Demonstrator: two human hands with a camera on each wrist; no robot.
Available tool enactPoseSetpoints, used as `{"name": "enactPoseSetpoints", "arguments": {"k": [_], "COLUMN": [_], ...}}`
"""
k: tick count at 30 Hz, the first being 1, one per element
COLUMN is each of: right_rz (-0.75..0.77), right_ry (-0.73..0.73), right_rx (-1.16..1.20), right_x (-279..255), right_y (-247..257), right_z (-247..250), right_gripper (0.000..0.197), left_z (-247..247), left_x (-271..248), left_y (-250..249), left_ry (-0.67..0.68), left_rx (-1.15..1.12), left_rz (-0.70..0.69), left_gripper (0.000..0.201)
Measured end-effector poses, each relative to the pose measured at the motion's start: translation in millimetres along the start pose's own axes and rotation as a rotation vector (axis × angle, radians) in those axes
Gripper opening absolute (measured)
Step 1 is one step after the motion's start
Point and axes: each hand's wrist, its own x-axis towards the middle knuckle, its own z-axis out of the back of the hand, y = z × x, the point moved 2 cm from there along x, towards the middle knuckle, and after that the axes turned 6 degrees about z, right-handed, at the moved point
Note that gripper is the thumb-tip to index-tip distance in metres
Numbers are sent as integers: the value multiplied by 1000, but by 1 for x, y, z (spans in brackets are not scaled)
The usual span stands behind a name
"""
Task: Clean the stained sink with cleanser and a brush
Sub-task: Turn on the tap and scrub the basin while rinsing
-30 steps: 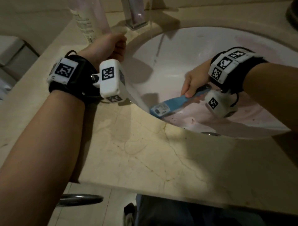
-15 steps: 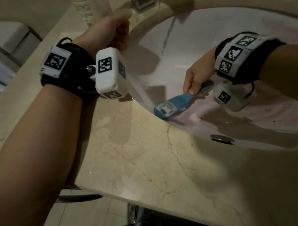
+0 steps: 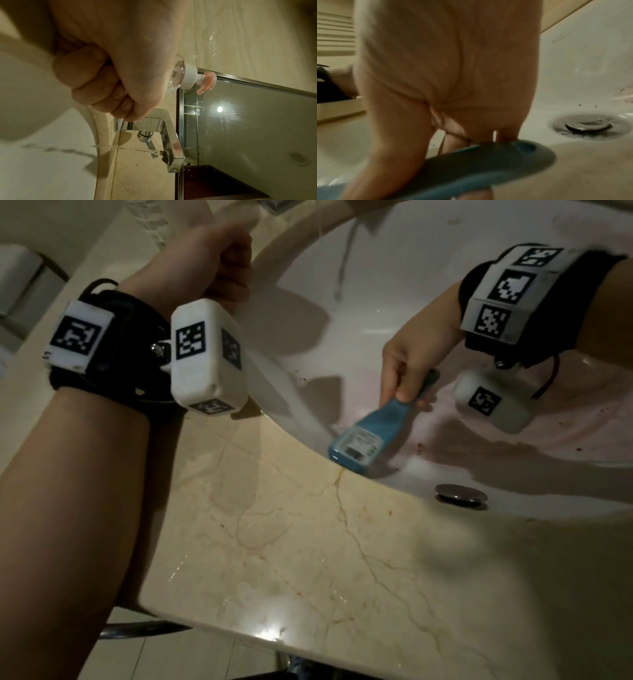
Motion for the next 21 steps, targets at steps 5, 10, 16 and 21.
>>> {"name": "enactPoseSetpoints", "arguments": {"k": [5, 10, 16, 21], "right_rz": [-23, 66, 44, -45], "right_ry": [276, -465, -474, 126], "right_rx": [43, -195, -158, -28], "right_x": [-3, 10, -12, -19], "right_y": [-1, 2, -4, -1], "right_z": [-9, 18, 27, -3], "right_gripper": [41, 28, 28, 35], "left_z": [-2, 2, 2, 4], "left_x": [-2, 1, 5, 6], "left_y": [1, 1, 1, 1], "left_ry": [15, 18, 23, 20], "left_rx": [-34, -20, 2, 9], "left_rz": [-11, 7, 16, 1], "left_gripper": [42, 43, 44, 44]}}
